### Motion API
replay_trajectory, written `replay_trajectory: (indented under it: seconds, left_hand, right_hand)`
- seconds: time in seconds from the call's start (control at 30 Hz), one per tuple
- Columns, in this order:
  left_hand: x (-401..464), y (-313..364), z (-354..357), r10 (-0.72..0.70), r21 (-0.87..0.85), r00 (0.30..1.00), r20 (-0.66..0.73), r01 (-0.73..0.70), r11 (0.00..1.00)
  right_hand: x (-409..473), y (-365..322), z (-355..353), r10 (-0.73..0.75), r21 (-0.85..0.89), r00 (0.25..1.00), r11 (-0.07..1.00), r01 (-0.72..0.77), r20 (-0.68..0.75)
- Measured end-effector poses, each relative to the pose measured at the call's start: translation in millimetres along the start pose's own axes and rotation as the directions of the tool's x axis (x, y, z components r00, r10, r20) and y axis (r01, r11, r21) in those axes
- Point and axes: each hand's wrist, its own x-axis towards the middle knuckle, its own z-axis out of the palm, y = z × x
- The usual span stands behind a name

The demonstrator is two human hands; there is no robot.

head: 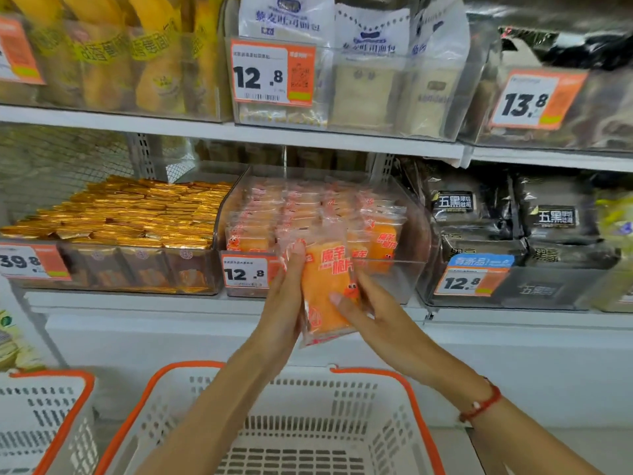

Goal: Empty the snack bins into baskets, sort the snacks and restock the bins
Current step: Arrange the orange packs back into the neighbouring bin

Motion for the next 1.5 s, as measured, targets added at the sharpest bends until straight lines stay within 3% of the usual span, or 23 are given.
replay_trajectory:
  seconds: [0.17, 0.23, 0.33, 0.4, 0.53, 0.73, 0.9, 0.97, 1.03, 1.13, 1.23, 1.3, 1.4, 1.5]
  left_hand:
    - [47.9, 39.6, 35.3, -0.051, 0.341, 0.979, 0.195, -0.019, 0.940]
    - [68.6, 57.2, 47.8, 0.003, 0.448, 0.967, 0.257, -0.122, 0.886]
    - [95.8, 75.0, 64.8, 0.057, 0.517, 0.939, 0.340, -0.236, 0.823]
    - [111.1, 71.4, 66.1, 0.049, 0.525, 0.922, 0.384, -0.261, 0.810]
    - [132.4, 47.9, 53.8, 0.007, 0.670, 0.952, 0.307, -0.221, 0.708]
    - [140.8, 27.8, 38.6, 0.109, 0.778, 0.980, 0.164, -0.197, 0.597]
    - [149.8, 29.7, 56.0, 0.159, 0.921, 0.967, 0.202, -0.242, 0.304]
    - [152.6, 25.5, 61.6, 0.129, 0.946, 0.958, 0.258, -0.277, 0.169]
    - [153.9, 18.0, 61.4, 0.056, 0.956, 0.957, 0.284, -0.287, 0.055]
    - [150.1, 19.6, 55.1, 0.033, 0.942, 0.942, 0.335, -0.334, -0.008]
    - [148.2, 34.6, 33.9, 0.044, 0.939, 0.940, 0.339, -0.335, -0.083]
    - [148.3, 41.0, 16.9, 0.015, 0.934, 0.937, 0.349, -0.346, -0.088]
    - [148.1, 43.0, 5.9, -0.031, 0.917, 0.919, 0.392, -0.393, -0.067]
    - [152.7, 50.0, 5.4, -0.113, 0.901, 0.897, 0.428, -0.433, -0.025]
  right_hand:
    - [19.8, -19.9, -66.5, -0.134, -0.061, 0.983, 0.990, 0.127, -0.127]
    - [28.4, -23.0, -94.3, -0.230, -0.207, 0.952, 0.960, 0.188, -0.202]
    - [44.5, -18.1, -123.2, -0.363, -0.564, 0.902, 0.806, 0.180, -0.232]
    - [53.1, -10.9, -130.7, -0.355, -0.618, 0.906, 0.772, 0.145, -0.232]
    - [63.6, 14.8, -135.9, -0.271, -0.640, 0.940, 0.764, 0.078, -0.209]
    - [80.0, 20.6, -125.4, -0.273, -0.760, 0.941, 0.649, 0.026, -0.200]
    - [85.9, 18.0, -125.5, -0.548, -0.931, 0.832, 0.343, 0.126, -0.089]
    - [84.1, 25.1, -133.8, -0.490, -0.967, 0.872, 0.231, 0.110, -0.018]
    - [83.2, 32.6, -137.6, -0.360, -0.972, 0.933, 0.221, 0.084, -0.001]
    - [89.1, 34.9, -136.5, -0.237, -0.979, 0.971, 0.203, 0.018, -0.031]
    - [104.5, 24.8, -130.9, -0.095, -0.993, 0.994, 0.114, -0.035, -0.046]
    - [115.2, 19.2, -124.1, 0.041, -0.999, 0.999, 0.033, -0.026, -0.024]
    - [119.7, 15.0, -120.8, 0.223, -0.998, 0.975, 0.060, -0.015, -0.002]
    - [115.4, 17.0, -127.2, 0.162, -0.997, 0.987, 0.078, -0.026, -0.013]
